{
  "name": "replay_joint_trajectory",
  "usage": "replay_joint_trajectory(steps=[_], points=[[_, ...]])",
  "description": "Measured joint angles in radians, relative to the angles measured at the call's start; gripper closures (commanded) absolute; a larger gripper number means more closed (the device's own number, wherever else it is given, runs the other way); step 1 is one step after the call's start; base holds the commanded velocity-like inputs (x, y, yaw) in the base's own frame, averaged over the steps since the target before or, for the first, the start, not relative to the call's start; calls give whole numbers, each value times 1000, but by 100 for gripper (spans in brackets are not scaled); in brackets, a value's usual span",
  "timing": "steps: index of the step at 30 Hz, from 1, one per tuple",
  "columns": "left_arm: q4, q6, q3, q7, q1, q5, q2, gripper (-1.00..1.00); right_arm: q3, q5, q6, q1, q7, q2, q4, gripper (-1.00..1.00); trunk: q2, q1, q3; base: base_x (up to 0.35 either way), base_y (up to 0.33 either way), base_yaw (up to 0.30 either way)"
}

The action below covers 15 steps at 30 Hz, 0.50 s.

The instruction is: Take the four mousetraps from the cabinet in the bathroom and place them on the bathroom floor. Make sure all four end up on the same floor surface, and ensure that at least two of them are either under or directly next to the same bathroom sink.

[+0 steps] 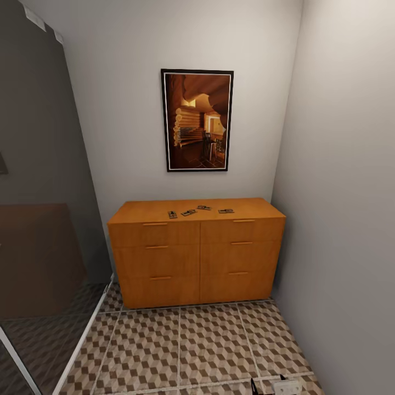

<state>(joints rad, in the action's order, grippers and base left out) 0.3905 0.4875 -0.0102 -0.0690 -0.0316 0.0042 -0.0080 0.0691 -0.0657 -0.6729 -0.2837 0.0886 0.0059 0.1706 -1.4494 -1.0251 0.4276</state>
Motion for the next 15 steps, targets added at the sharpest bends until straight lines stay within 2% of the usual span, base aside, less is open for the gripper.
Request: replay_joint_trajectory(steps=[3,7,10,14,15], points=[[7,-1,2,0,0,1,7,-100,0,-1,1,0,4,0,1,-100,0,0,0,0,0,0],[-23,-1,1,2,0,0,11,-100,-3,-1,3,0,9,-5,22,-100,0,0,0,0,0,0],[-47,-1,1,3,0,0,12,-100,-4,-2,17,-1,16,-11,96,-100,0,0,0,0,0,0],[-60,0,2,4,0,0,13,-100,-4,-2,122,-1,45,-14,244,-100,0,0,0,0,0,0],[-62,0,2,4,0,0,13,-100,-4,-3,190,-1,59,-15,306,-100,0,0,0,0,0,0]])
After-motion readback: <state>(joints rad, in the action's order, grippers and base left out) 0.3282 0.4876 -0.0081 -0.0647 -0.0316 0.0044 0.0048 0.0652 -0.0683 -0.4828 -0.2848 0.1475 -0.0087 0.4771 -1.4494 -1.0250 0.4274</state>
